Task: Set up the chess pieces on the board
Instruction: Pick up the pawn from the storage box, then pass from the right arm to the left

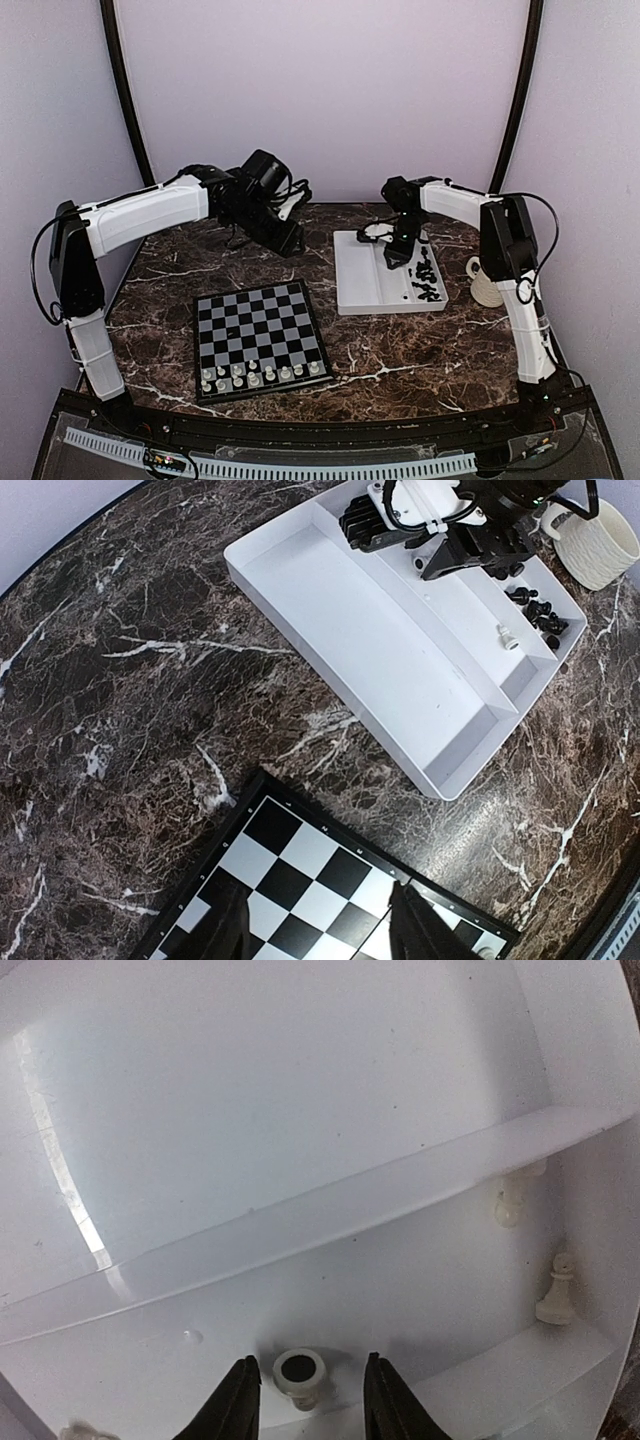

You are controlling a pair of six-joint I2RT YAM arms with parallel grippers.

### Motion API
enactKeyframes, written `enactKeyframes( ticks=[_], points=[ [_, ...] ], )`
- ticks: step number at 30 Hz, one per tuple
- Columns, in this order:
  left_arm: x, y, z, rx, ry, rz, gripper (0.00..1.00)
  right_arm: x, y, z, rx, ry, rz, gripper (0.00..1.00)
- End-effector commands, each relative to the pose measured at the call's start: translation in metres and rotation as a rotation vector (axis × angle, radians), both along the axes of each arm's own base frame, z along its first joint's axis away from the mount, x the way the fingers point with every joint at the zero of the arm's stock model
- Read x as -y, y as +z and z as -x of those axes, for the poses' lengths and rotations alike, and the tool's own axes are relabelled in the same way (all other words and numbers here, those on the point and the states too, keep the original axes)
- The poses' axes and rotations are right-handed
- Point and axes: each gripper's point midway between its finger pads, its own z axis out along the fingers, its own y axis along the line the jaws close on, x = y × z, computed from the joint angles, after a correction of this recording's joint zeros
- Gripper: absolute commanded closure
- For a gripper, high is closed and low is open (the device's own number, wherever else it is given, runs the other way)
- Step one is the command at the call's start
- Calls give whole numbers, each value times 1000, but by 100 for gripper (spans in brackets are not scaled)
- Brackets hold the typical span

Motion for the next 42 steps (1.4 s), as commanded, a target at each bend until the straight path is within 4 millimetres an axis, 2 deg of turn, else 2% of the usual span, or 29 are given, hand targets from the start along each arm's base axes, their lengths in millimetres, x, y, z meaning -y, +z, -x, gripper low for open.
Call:
enactKeyframes(
  ticks=[1, 5, 10, 13, 17, 21, 25, 28, 29, 30, 31, 32, 33, 34, 35, 38, 42],
  points=[
    [-1, -6, 3, -24, -6, 4, 50, -4, -7, 2, -30, -7, 4, 65],
    [-2, -7, 5, -31, -7, 3, 50, -8, -12, 1, -55, -25, -11, 71],
    [0, -9, 7, -43, -10, 11, 50, -10, -17, 9, -118, -55, -19, 85],
    [1, -10, 7, -42, -10, 20, 50, -11, -7, 13, -146, -90, -64, 90],
    [12, -7, 3, -28, -27, 72, 50, -24, 32, 15, -167, -144, -212, 95],
    [30, 12, -7, 33, -47, 174, 52, -40, 75, 14, -172, -225, -395, 97],
    [53, 58, -29, 211, -19, 377, 55, -56, 130, 10, -234, -324, -693, 100],
    [62, 90, -38, 401, 27, 481, 56, -57, 161, 14, -336, -409, -887, 100],
    [59, 102, -45, 500, 70, 507, 56, -58, 170, 17, -359, -418, -932, 100],
    [63, 99, -41, 530, 75, 510, 56, -59, 177, 21, -383, -418, -976, 100],
    [62, 117, -47, 629, 113, 546, 56, -60, 192, 22, -393, -427, -1037, 100],
    [69, 111, -42, 653, 111, 549, 56, -60, 200, 23, -418, -445, -1089, 100],
    [69, 127, -44, 736, 136, 585, 56, -60, 209, 23, -439, -463, -1144, 100],
    [75, 122, -42, 753, 134, 591, 57, -59, 214, 23, -474, -496, -1198, 100],
    [76, 132, -42, 802, 153, 621, 57, -58, 222, 23, -496, -507, -1265, 100],
    [95, 130, -39, 834, 148, 665, 57, -53, 238, 30, -644, -613, -1435, 100],
    [117, 125, -33, 855, 100, 679, 58, -50, 244, 35, -711, -642, -1535, 100]
  ],
)
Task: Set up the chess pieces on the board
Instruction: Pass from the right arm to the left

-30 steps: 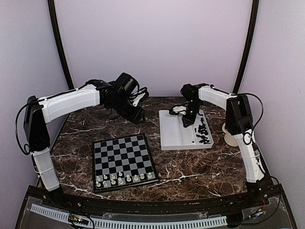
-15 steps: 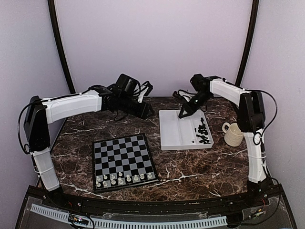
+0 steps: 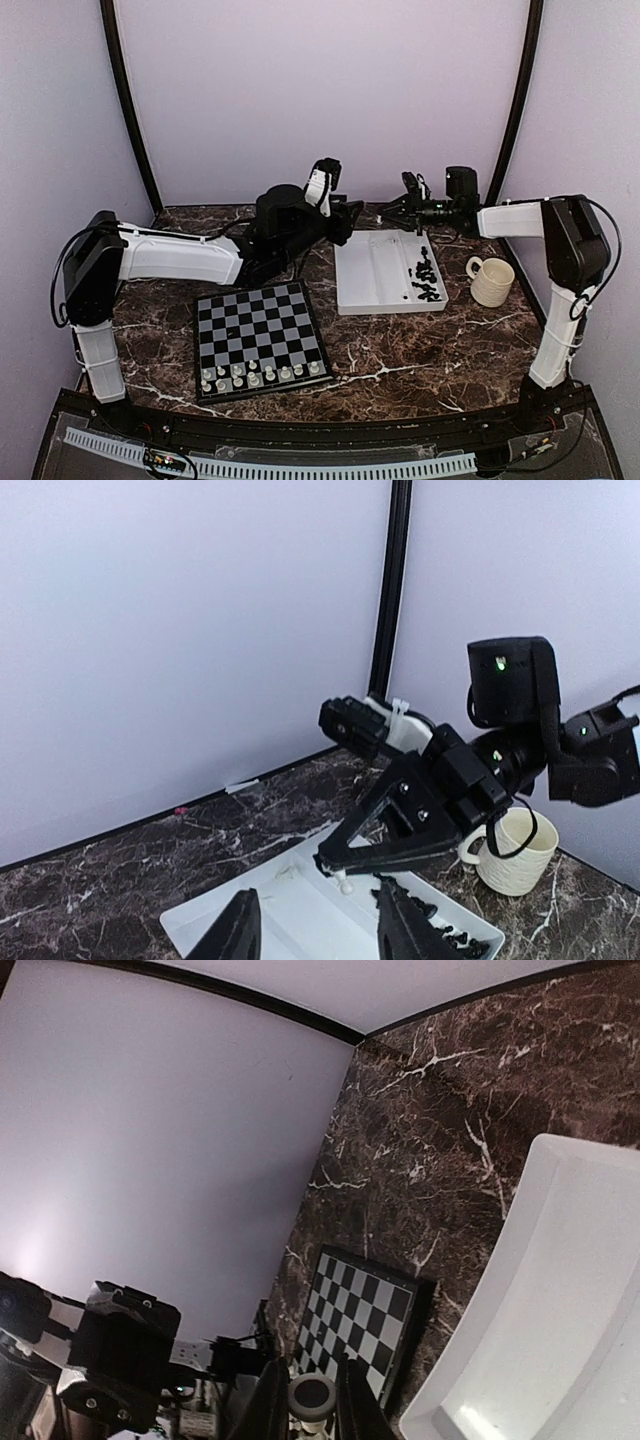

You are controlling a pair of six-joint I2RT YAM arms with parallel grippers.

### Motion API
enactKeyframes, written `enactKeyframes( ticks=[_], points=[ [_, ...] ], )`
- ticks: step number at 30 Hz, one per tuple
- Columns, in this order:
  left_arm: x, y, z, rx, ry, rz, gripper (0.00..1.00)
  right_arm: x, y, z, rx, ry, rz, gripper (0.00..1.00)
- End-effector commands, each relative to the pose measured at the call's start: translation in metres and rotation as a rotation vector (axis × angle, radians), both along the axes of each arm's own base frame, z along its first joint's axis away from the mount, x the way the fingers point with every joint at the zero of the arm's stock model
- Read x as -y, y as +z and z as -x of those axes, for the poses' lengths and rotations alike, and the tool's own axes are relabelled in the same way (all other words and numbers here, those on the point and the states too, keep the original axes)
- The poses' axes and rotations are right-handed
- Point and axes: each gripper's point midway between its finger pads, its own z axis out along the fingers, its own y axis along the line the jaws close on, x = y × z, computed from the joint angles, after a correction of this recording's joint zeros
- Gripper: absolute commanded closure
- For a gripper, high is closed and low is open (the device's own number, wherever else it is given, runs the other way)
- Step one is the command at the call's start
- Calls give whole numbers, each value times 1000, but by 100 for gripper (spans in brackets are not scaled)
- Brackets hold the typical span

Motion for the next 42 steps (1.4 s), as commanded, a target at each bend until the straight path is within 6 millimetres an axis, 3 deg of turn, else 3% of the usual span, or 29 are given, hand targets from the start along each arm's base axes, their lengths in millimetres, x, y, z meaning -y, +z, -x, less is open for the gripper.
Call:
enactKeyframes(
  ticks=[1, 5, 17, 33, 42],
  points=[
    [10, 31, -2, 135, 22, 87, 59, 0, 66, 3, 25, -2, -243, 100],
    [28, 19, 1, 156, 7, 24, 59, 0, 66, 4, -1, -13, -267, 100],
    [48, 13, -6, 193, 3, -11, 65, -11, 74, 19, 0, 16, -284, 100],
    [54, 10, -22, 190, 53, -66, 77, -18, 81, 29, 14, 47, -296, 100],
    [52, 4, -25, 161, 72, -72, 74, -18, 85, 32, 26, 52, -306, 100]
  ],
)
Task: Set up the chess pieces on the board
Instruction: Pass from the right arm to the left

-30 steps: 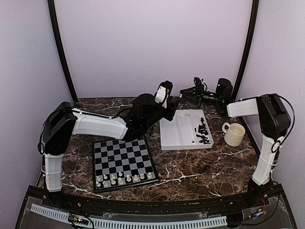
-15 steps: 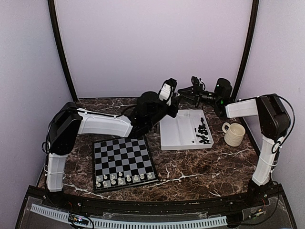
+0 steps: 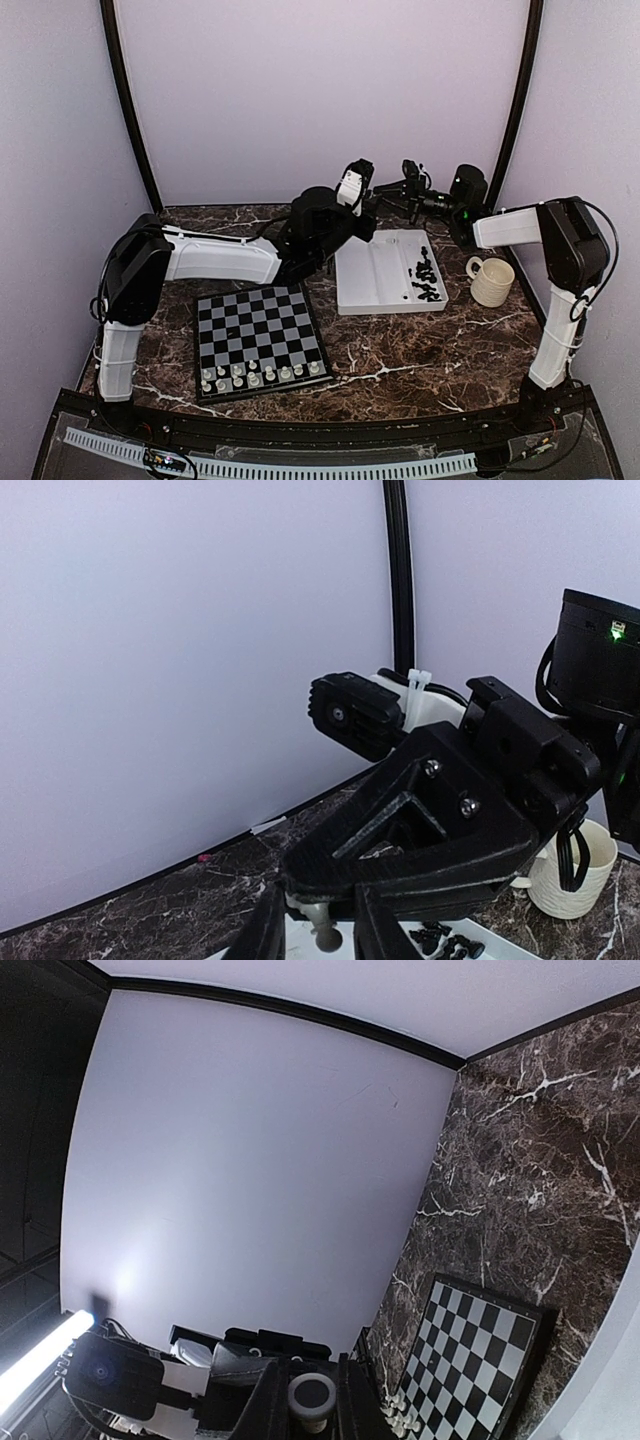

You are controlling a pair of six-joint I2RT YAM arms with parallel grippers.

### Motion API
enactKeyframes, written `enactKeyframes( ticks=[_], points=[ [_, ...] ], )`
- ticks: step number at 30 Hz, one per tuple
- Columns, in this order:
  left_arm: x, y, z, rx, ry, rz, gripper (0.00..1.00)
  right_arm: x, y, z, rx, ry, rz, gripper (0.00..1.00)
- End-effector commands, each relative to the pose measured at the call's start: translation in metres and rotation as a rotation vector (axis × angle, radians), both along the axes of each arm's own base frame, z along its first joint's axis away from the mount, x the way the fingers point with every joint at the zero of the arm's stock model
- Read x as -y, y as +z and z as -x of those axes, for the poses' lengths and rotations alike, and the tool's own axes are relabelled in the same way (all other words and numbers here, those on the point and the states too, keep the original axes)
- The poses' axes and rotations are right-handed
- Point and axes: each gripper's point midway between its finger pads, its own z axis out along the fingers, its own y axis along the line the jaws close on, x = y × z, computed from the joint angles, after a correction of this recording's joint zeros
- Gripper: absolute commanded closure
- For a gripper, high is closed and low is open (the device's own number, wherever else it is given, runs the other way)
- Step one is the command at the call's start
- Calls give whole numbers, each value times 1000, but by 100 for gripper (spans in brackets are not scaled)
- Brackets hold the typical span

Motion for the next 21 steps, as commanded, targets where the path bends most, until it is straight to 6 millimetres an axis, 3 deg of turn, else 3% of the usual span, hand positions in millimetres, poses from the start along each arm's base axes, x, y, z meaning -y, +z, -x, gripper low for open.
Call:
enactKeyframes(
  ticks=[1, 14, 21],
  points=[
    [0, 3, -2, -9, 19, 2, 74, -2, 28, 17, 97, 28, -33, 100],
    [-3, -4, -3, -27, 36, 3, 71, -2, 29, 18, 96, 30, -47, 100],
    [-3, -4, -3, -26, 33, 4, 80, -6, 28, 21, 100, 40, -42, 100]
  ],
)
